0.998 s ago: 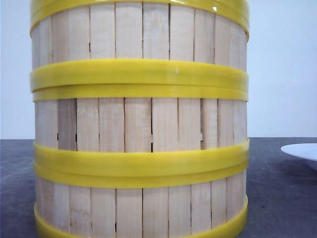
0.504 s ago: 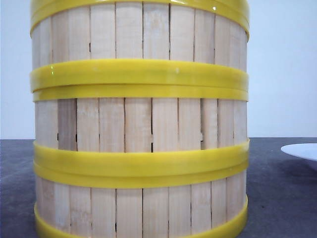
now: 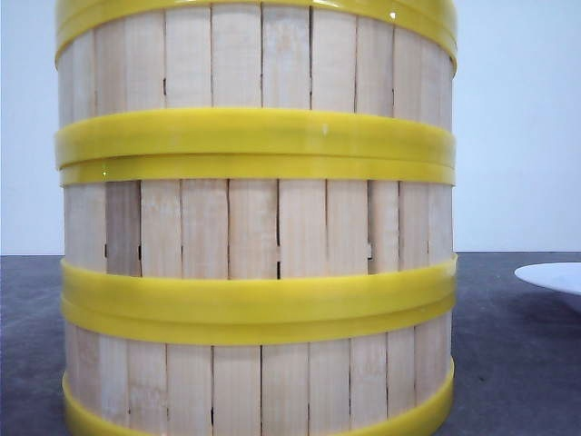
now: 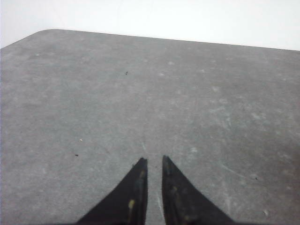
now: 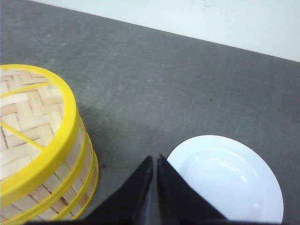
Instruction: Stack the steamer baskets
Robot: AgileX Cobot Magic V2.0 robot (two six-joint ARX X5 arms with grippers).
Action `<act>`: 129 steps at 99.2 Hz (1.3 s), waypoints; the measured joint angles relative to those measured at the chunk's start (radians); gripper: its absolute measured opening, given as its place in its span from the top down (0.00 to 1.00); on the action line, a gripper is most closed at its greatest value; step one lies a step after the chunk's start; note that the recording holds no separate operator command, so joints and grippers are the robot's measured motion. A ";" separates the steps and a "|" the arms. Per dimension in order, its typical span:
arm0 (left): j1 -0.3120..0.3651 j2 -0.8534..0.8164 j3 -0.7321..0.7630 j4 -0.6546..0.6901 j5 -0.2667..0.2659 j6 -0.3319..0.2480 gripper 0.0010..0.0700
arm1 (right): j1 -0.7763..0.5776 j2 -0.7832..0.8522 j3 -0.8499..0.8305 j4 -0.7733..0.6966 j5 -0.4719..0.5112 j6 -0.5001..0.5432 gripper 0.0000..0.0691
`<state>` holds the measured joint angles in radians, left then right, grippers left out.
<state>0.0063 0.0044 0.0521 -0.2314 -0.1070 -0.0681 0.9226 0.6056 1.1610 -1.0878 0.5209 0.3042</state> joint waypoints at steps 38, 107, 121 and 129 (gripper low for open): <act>0.000 0.000 0.000 0.000 0.000 0.001 0.97 | 0.000 0.000 0.000 0.000 0.000 0.000 0.98; 0.000 0.000 0.000 0.000 0.000 0.001 0.97 | 0.000 0.000 0.000 0.000 0.006 -0.002 0.98; 0.000 0.000 0.000 0.000 0.000 0.001 0.97 | 0.000 0.000 0.000 0.005 0.034 -0.055 0.98; 0.000 0.000 0.000 0.001 0.000 0.001 0.97 | -0.005 0.000 0.000 0.046 0.070 -0.097 0.98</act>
<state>0.0063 0.0044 0.0521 -0.2306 -0.1070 -0.0673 0.9176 0.6056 1.1610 -1.0416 0.5911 0.2077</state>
